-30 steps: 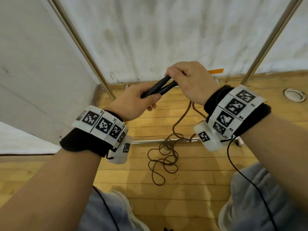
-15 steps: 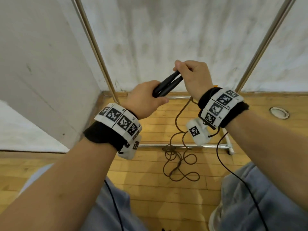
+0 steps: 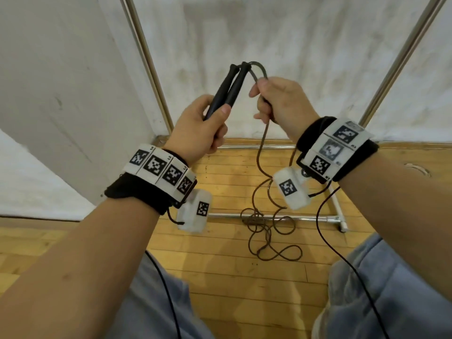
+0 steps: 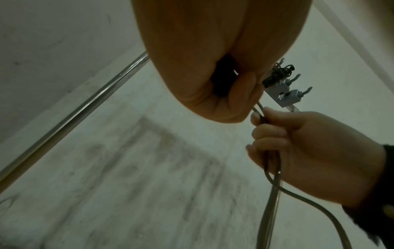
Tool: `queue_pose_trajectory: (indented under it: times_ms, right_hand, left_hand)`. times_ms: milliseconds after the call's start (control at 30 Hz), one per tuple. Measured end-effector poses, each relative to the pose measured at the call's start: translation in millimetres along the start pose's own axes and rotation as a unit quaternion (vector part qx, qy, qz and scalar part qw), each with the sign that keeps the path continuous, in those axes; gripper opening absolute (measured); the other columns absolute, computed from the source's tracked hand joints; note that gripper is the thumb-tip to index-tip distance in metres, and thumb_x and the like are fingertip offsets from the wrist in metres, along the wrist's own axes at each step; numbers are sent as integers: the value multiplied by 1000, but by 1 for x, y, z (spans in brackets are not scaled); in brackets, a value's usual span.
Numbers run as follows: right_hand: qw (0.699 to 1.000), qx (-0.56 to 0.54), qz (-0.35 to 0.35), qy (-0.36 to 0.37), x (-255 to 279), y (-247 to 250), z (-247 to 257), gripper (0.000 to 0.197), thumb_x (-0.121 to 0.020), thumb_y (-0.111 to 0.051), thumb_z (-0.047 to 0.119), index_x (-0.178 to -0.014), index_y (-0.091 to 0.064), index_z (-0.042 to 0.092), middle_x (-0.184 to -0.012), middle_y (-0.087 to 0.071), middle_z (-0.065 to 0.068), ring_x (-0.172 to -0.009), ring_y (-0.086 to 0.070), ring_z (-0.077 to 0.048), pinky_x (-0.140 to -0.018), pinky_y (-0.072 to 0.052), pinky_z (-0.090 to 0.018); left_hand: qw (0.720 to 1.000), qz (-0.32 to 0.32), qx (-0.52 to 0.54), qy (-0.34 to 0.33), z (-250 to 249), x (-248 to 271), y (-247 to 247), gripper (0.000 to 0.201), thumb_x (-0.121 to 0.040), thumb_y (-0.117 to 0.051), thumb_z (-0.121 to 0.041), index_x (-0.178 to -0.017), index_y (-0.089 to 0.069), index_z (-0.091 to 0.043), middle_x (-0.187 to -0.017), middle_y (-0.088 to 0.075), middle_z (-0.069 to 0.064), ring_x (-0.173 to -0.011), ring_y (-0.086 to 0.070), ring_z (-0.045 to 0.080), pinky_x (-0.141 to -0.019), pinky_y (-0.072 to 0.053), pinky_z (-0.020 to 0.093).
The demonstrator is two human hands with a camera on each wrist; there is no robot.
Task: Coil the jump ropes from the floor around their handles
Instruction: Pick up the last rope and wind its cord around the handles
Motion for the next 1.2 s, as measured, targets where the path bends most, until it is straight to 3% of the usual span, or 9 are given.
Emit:
queue_pose_trajectory:
  times_ms: [167, 267, 433, 667, 800, 900, 1000, 1100, 1200]
  right_hand:
    - [999, -22, 1, -50, -6, -10, -30, 39, -101, -29, 36, -81, -56, 15, -48, -38, 8, -45, -38, -13, -58, -45, -34]
    - [992, -63, -12, -108, -13, -1, -47, 52, -100, -24, 47, -90, -62, 14, -46, -44, 4, -45, -44, -17, -62, -48, -34]
    - [991, -98, 19, -87, -16, 6, -48, 26, -97, -41, 26, -77, -51, 13, -46, -33, 7, -40, -31, -12, -44, -40, -23]
    - [988, -4, -125, -95, -10, 25, -64, 29, -99, -40, 29, -79, -51, 11, -52, -36, 6, -45, -31, -12, -53, -32, -33]
    - [976, -37, -178, -116, -6, 34, -74, 31, -99, -42, 28, -73, -50, 12, -52, -39, 4, -44, -33, -11, -49, -31, -30]
    - [971, -80, -185, -131, -5, 32, -77, 31, -99, -43, 27, -71, -49, 13, -50, -40, 6, -41, -33, -9, -44, -29, -26]
    - [954, -175, -193, -150, -6, 29, -78, 31, -99, -43, 25, -72, -48, 12, -43, -34, 8, -36, -28, -8, -39, -25, -23]
    - [934, -252, -196, -160, -8, 28, -78, 30, -100, -43, 23, -73, -49, 9, -40, -31, 7, -35, -23, -9, -39, -22, -21]
    - [924, -287, -192, -164, -10, 31, -80, 31, -100, -43, 24, -72, -49, 10, -40, -29, 8, -35, -22, -9, -39, -23, -21]
  left_hand:
    - [999, 11, -45, 6, 3, -8, 0, 6, -97, -54, -25, -100, -57, -29, -63, -59, -5, -45, -50, 12, -39, -38, 21]
    - [993, 61, -100, 27, 13, -14, 0, 5, -96, -56, -23, -98, -59, -26, -64, -57, -1, -46, -50, 16, -40, -39, 24]
    - [979, 129, -154, 37, 23, -19, -4, 5, -95, -58, -23, -93, -62, -21, -59, -56, -5, -49, -54, 15, -43, -44, 27]
    - [959, 17, -276, -53, 24, -25, -14, 12, -87, -66, -29, -98, -62, -34, -78, -64, -13, -68, -62, -2, -55, -41, 4]
    - [926, 19, -366, -90, 30, -23, -39, 33, -88, -62, -46, -113, -60, -25, -77, -58, -13, -68, -58, 5, -58, -45, 22]
    - [896, 20, -430, -106, 36, -25, -52, 34, -97, -50, -36, -126, -47, -20, -82, -54, -8, -68, -54, 18, -60, -43, 32]
    - [894, 11, -435, -109, 37, -26, -56, 36, -99, -44, -26, -134, -38, -19, -92, -59, 1, -71, -54, 22, -62, -45, 36]
    - [912, 27, -398, -97, 38, -28, -61, 32, -98, -47, -25, -129, -43, -16, -86, -56, -3, -68, -54, 17, -55, -39, 29]
    - [932, 38, -357, -55, 42, -34, -60, 16, -95, -56, -31, -103, -53, -18, -71, -50, -11, -59, -49, 4, -49, -34, 15]
Point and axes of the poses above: each hand's wrist, its own x-axis away from the middle knuckle, its own y-axis out of the back of the hand, z = x × y, the point moved 6 cm from there along -x, towards the middle knuckle
